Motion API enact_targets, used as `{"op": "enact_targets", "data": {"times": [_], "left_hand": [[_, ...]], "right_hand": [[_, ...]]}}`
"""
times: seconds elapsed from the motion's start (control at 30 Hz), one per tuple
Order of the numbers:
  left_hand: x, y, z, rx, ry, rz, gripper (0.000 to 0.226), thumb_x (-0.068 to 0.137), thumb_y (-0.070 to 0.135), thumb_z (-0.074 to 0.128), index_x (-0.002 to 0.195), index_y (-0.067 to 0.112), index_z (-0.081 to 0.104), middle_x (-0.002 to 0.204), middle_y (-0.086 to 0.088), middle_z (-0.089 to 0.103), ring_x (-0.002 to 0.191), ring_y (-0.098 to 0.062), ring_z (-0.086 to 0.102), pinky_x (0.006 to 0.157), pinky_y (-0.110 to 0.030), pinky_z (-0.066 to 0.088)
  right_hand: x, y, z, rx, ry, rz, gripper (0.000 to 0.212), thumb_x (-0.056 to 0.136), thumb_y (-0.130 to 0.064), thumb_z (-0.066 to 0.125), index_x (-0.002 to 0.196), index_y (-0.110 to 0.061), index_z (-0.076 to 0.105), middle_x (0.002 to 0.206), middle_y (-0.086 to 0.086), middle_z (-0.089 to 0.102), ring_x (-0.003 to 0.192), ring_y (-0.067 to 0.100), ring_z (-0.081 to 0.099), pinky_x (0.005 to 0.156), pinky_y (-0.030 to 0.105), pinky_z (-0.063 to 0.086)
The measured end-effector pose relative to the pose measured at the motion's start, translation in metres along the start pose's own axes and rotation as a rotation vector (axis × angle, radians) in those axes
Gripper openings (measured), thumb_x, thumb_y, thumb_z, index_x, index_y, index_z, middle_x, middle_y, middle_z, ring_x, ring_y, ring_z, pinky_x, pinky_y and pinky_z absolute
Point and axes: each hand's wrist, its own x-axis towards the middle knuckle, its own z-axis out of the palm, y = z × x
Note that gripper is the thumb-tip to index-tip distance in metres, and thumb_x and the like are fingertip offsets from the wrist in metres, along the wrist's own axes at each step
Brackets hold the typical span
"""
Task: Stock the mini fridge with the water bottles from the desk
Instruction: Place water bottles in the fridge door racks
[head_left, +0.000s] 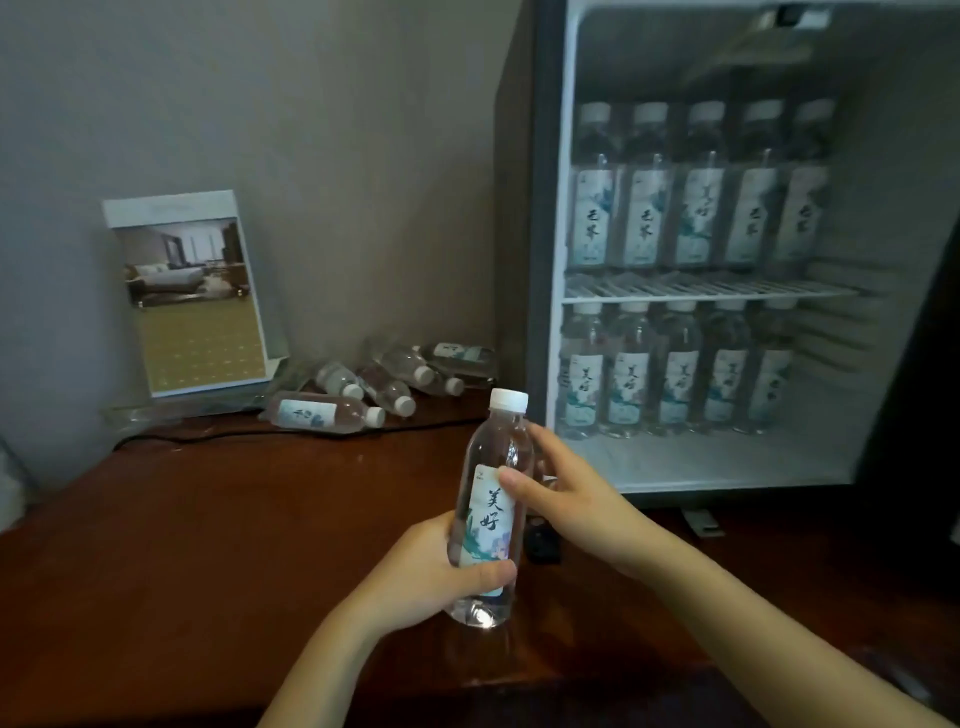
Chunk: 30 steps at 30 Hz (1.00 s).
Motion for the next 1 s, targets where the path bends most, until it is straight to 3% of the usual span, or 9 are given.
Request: {"op": "enact_targets", "data": {"times": [0.13,0.23,0.33,0.53,0.67,0.73,0.8,0.9,1.0], "left_hand": [[0.006,0.035,0.034,-0.031,-0.042,0.139,0.058,0.061,0.054,0.074,0.113,0.04,0.053,0.11,0.023,0.065,0.102,0.002,0.062,0.091,-0.027,0.05],[0.018,0.066,0.069,-0.039,-0.076,0.257,0.054,0.069,0.045,0.076,0.117,0.043,0.051,0.112,0.019,0.065,0.103,0.001,0.062,0.092,-0.032,0.051],[0.031,0.098,0.112,-0.031,-0.127,0.387,0.059,0.072,0.041,0.078,0.123,0.037,0.049,0.114,0.015,0.065,0.104,-0.001,0.062,0.09,-0.038,0.052],[0.046,0.169,0.195,-0.114,-0.133,0.662,0.063,0.065,0.041,0.077,0.121,0.04,0.048,0.114,0.017,0.063,0.106,0.001,0.06,0.09,-0.036,0.052],[0.055,0.21,0.246,-0.123,-0.074,0.836,0.058,0.069,0.037,0.077,0.121,0.039,0.05,0.115,0.018,0.059,0.108,0.004,0.055,0.089,-0.018,0.048],[0.059,0.224,0.269,-0.121,-0.046,0.879,0.06,0.07,0.042,0.073,0.125,0.029,0.051,0.117,0.013,0.058,0.108,0.004,0.054,0.089,-0.017,0.047],[0.065,0.231,0.289,-0.125,-0.004,0.908,0.063,0.071,0.046,0.07,0.127,0.022,0.054,0.116,0.009,0.058,0.106,0.003,0.054,0.088,-0.016,0.047],[0.074,0.237,0.313,-0.127,0.017,0.91,0.059,0.075,0.036,0.075,0.127,0.017,0.054,0.111,0.006,0.058,0.101,-0.003,0.057,0.085,-0.02,0.05],[0.081,0.24,0.328,-0.091,0.072,0.891,0.055,0.076,0.031,0.075,0.125,0.019,0.055,0.11,0.006,0.058,0.095,-0.005,0.059,0.08,-0.022,0.053]], "right_hand": [[-0.04,-0.007,-0.031,0.043,0.164,-0.023,0.045,0.081,-0.04,0.063,0.121,-0.043,0.044,0.114,-0.014,0.061,0.103,0.006,0.063,0.09,0.03,0.053],[-0.074,-0.019,-0.057,0.054,0.231,-0.034,0.056,0.081,-0.026,0.068,0.127,-0.037,0.038,0.112,-0.009,0.062,0.095,0.001,0.065,0.077,0.019,0.054],[-0.113,-0.029,-0.087,-0.05,0.36,-0.068,0.081,0.073,-0.023,0.079,0.135,-0.032,0.027,0.11,-0.004,0.065,0.097,0.007,0.066,0.082,0.028,0.055],[-0.192,-0.051,-0.149,-0.235,0.656,-0.167,0.089,0.062,-0.016,0.085,0.133,-0.025,0.033,0.111,-0.009,0.061,0.104,0.006,0.063,0.085,0.028,0.053],[-0.23,-0.057,-0.188,-0.289,0.839,-0.214,0.083,0.052,-0.023,0.085,0.122,-0.016,0.041,0.101,-0.007,0.063,0.095,0.009,0.065,0.074,0.023,0.053],[-0.244,-0.056,-0.207,-0.294,0.896,-0.215,0.075,0.052,-0.018,0.084,0.116,-0.014,0.045,0.098,-0.002,0.064,0.09,0.013,0.066,0.07,0.026,0.054],[-0.256,-0.053,-0.223,-0.329,0.942,-0.22,0.069,0.051,-0.018,0.084,0.11,-0.023,0.048,0.098,-0.002,0.065,0.089,0.014,0.066,0.071,0.03,0.055],[-0.268,-0.045,-0.24,-0.354,1.006,-0.206,0.066,0.052,-0.013,0.08,0.106,-0.033,0.047,0.097,-0.012,0.065,0.09,0.009,0.064,0.075,0.025,0.054],[-0.272,-0.032,-0.256,-0.358,0.999,-0.164,0.068,0.057,-0.01,0.083,0.112,-0.028,0.047,0.1,-0.005,0.065,0.093,0.014,0.064,0.078,0.031,0.056]]}}
